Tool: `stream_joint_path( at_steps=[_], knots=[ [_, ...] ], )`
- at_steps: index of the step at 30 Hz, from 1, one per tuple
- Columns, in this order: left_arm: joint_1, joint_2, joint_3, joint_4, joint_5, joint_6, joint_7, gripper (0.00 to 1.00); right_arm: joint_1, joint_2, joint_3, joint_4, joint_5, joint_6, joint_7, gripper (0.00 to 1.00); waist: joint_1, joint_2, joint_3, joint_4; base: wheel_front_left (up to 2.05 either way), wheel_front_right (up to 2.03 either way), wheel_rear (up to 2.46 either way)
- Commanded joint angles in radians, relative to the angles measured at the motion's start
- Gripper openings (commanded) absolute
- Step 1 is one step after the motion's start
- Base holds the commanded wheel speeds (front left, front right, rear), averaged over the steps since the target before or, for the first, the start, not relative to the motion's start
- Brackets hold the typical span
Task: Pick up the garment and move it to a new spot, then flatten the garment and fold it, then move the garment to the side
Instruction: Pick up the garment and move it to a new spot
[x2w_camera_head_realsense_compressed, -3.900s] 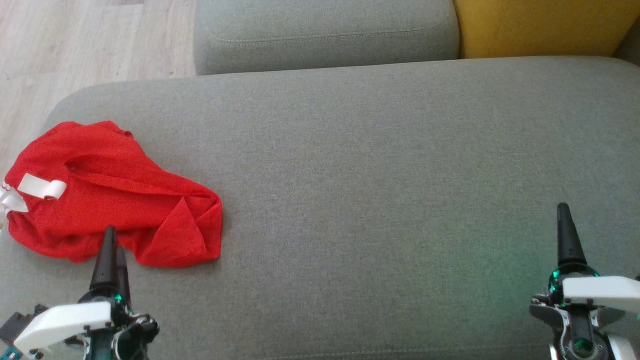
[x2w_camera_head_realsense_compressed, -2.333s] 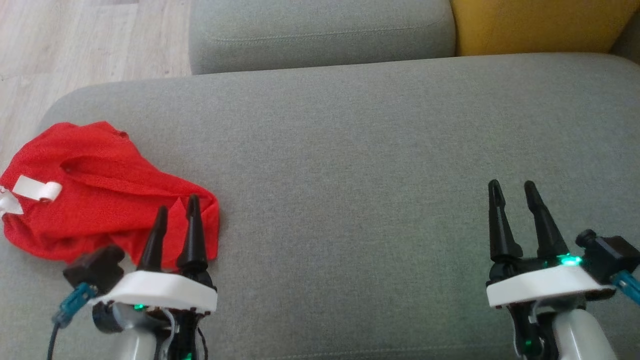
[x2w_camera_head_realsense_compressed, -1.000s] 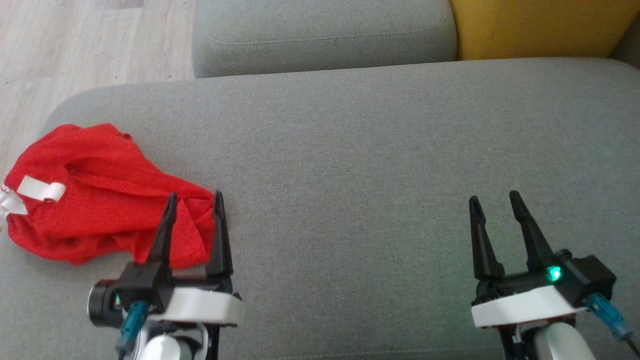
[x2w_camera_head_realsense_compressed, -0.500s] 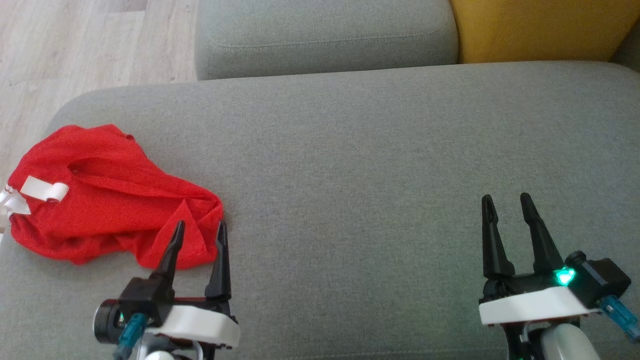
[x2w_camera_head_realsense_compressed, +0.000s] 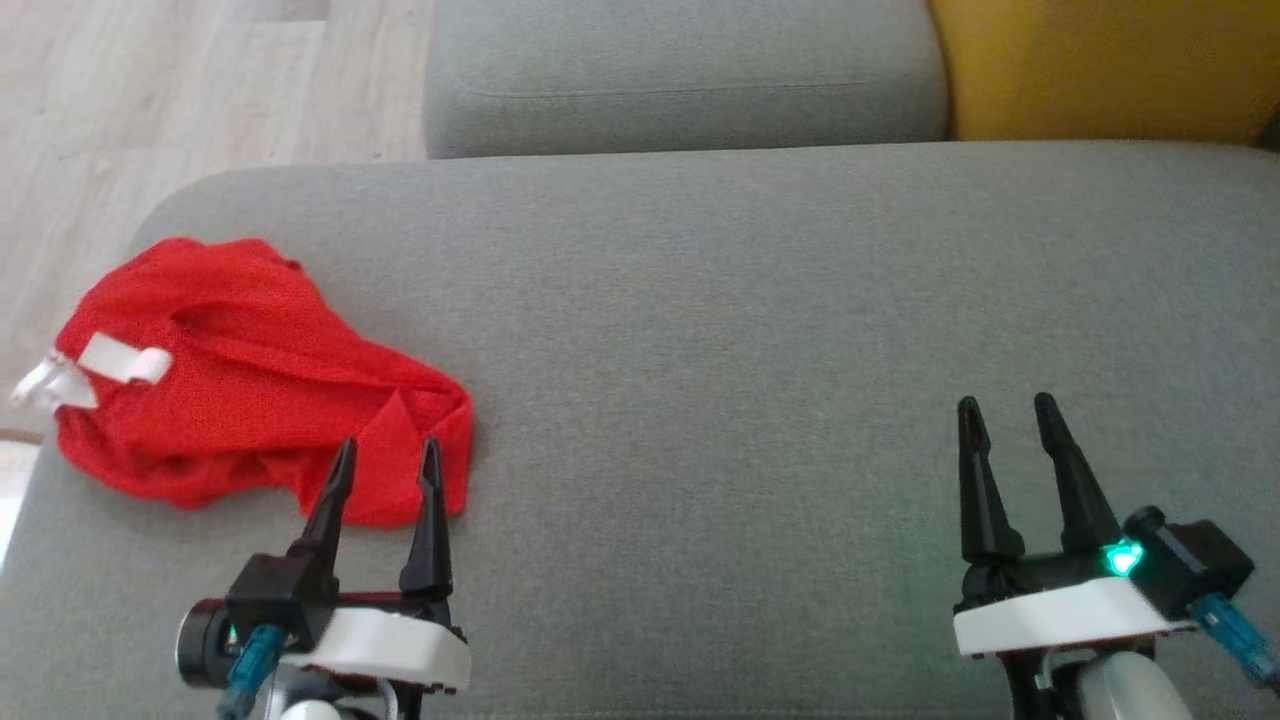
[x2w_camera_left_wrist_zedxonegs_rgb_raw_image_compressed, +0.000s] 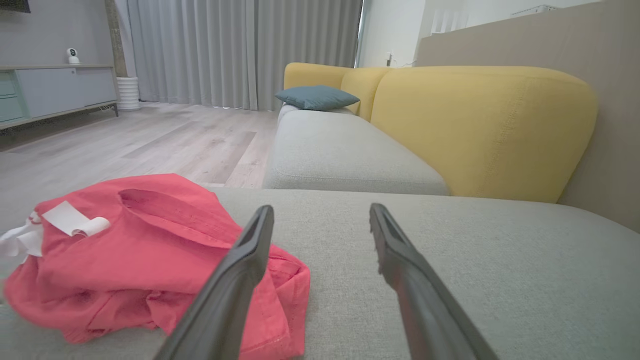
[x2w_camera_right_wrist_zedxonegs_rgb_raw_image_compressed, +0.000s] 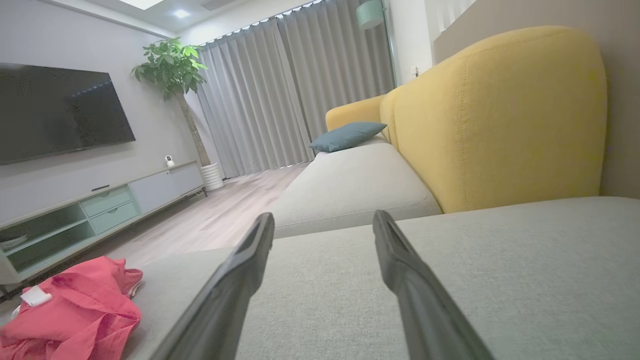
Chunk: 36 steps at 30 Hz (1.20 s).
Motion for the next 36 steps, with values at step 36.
stream_joint_path(
  at_steps=[36],
  knots=[
    [0.005,-0.005,0.184,-0.034,0.042,-0.024,-0.012,1.00,0.042,-0.007,0.176,-0.020,0.029,0.004,-0.011,1.00,0.0000,-0.0001,-0.018,0.411,0.00,0.00,0.00]
  ],
)
